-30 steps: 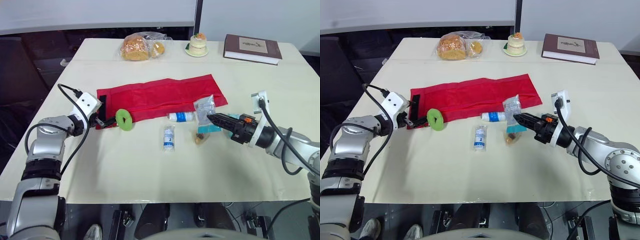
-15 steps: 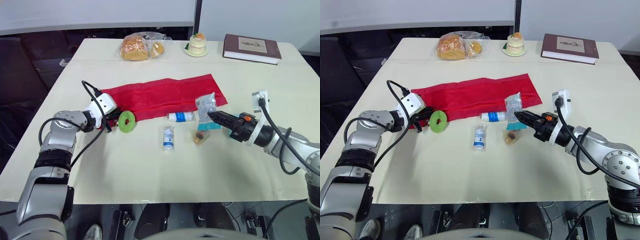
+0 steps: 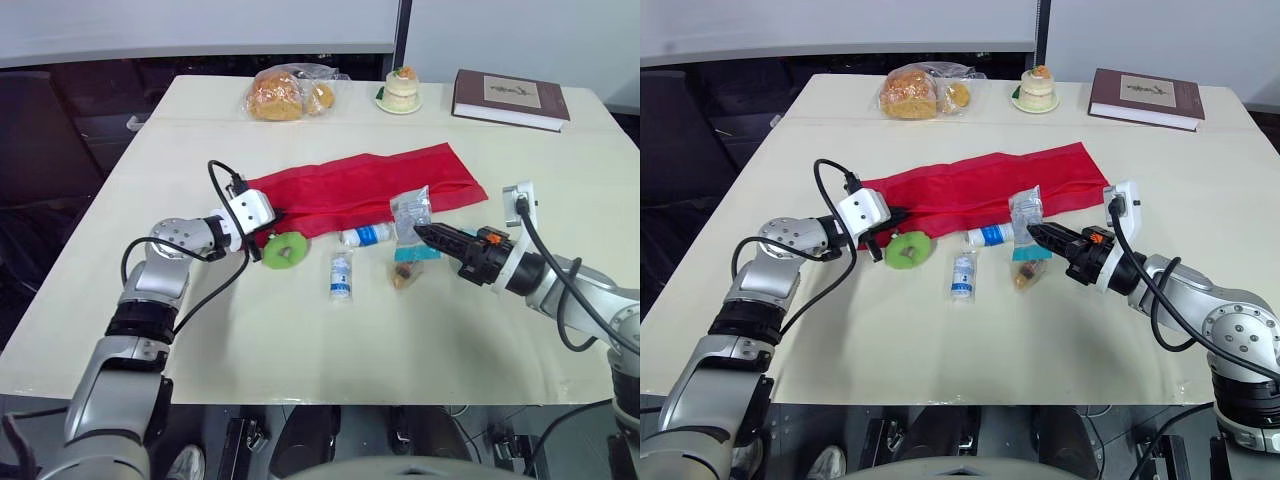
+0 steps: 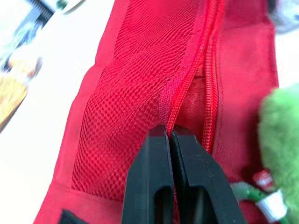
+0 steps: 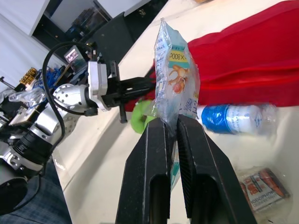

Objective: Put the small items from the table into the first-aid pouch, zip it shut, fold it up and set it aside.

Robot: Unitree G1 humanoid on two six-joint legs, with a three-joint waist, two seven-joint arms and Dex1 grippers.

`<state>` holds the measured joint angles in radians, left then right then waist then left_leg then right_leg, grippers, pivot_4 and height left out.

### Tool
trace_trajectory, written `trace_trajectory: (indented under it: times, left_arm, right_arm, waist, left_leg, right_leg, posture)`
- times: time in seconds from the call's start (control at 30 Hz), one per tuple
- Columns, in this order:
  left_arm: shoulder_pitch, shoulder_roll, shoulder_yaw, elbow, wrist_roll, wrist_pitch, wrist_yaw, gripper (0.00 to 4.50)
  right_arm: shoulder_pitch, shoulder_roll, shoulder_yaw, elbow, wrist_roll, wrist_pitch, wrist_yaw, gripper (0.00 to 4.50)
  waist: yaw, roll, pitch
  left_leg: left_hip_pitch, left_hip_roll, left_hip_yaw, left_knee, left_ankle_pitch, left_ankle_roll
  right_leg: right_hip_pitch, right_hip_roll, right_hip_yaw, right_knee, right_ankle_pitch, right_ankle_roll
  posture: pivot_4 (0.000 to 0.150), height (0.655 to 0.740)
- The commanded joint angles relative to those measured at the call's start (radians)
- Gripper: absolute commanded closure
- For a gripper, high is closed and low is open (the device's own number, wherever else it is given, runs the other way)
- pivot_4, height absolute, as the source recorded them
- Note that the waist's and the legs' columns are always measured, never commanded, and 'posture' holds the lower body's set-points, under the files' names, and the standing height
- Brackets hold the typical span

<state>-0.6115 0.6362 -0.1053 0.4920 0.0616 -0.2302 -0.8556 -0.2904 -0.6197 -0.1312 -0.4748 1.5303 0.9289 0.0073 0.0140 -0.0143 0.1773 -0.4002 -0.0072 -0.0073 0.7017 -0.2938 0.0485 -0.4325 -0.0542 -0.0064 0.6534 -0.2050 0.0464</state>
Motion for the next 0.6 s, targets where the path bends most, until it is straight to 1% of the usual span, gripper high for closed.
trace_trajectory:
  times: [0.03,0.2,0.4,0.6]
  left_arm:
    - [-0.049,-0.048,-0.031,-0.025,0.001,-0.041,-0.001,4.39]
    - [-0.111,-0.123,-0.064,0.057,-0.003,-0.087,-0.039,4.39]
    - [-0.246,-0.201,-0.113,0.255,0.023,-0.213,-0.085,4.39]
    - [-0.282,-0.243,-0.135,0.339,0.009,-0.306,-0.178,4.39]
  right_arm:
    - [-0.012,0.008,-0.005,-0.029,0.003,-0.020,-0.001,4.50]
    - [-0.016,0.019,0.013,-0.024,-0.003,-0.014,-0.010,4.50]
    - [-0.037,0.051,0.056,-0.014,-0.030,-0.010,-0.013,4.50]
    - [-0.036,0.067,0.056,-0.016,-0.038,-0.016,-0.031,4.50]
  waist:
    - [0.000,0.000,0.000]
    - [0.000,0.000,0.000]
    - [-0.004,0.000,0.000]
    - [-0.002,0.000,0.000]
  left_leg:
    - [0.000,0.000,0.000,0.000,0.000,0.000]
    - [0.000,-0.002,0.000,0.000,0.000,0.000]
    - [0.000,-0.001,0.000,0.000,0.000,0.000]
    - [0.000,-0.002,0.001,0.000,0.000,0.001]
  right_leg:
    - [0.000,0.000,0.000,0.000,0.000,0.000]
    - [0.000,0.002,0.000,0.000,0.000,0.000]
    - [0.000,0.004,0.000,0.002,0.000,0.000]
    - [0.000,0.004,0.000,0.000,0.000,0.000]
  posture:
    - [0.150,0.7289]
    - [0.150,0.7289]
    - [0.150,0.7289]
    - [0.150,0.7289]
